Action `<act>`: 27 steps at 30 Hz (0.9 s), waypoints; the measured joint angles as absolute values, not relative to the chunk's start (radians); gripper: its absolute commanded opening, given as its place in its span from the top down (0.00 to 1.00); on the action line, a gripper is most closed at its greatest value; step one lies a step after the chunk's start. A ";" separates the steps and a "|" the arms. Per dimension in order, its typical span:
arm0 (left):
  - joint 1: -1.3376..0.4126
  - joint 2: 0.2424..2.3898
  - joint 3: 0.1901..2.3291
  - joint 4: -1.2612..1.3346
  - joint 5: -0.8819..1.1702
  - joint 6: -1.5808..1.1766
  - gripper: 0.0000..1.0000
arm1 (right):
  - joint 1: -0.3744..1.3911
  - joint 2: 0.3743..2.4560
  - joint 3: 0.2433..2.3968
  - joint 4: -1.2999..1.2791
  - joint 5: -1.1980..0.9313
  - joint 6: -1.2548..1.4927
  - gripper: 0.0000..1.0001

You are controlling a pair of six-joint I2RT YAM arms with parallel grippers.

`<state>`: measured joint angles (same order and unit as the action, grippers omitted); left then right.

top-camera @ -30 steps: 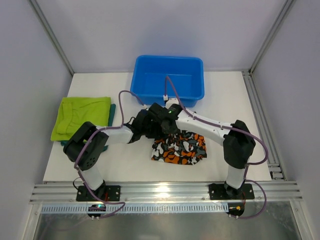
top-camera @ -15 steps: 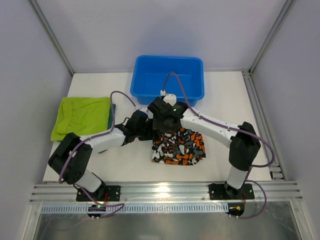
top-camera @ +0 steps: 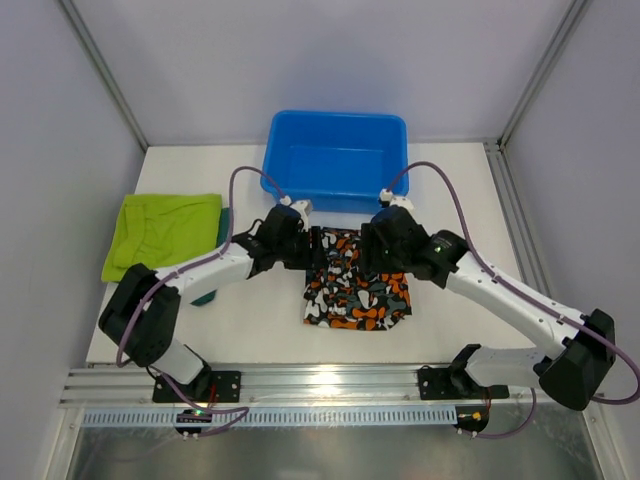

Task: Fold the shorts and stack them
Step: Smooth out the shorts at the center of the board.

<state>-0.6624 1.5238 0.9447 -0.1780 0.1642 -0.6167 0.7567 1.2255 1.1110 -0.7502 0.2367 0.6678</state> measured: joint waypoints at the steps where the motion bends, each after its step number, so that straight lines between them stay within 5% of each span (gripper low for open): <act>1: -0.662 1.540 0.945 -0.186 0.171 -0.612 0.42 | 0.762 1.219 1.087 -0.748 0.221 0.653 0.36; 7: -0.662 1.651 0.983 -0.239 0.189 -0.580 0.43 | 0.870 1.122 0.928 -0.632 0.150 0.574 0.52; 12: -0.662 1.732 1.038 -0.243 0.220 -0.568 0.58 | 1.026 1.122 0.826 -0.470 0.174 0.578 0.53; 17: -0.662 1.746 1.044 -0.241 0.233 -0.568 0.50 | 1.183 1.291 0.843 -0.355 0.281 0.565 0.53; 27: -0.662 1.772 1.083 -0.253 0.232 -0.569 0.51 | 1.287 1.709 1.041 -0.281 0.513 0.525 0.46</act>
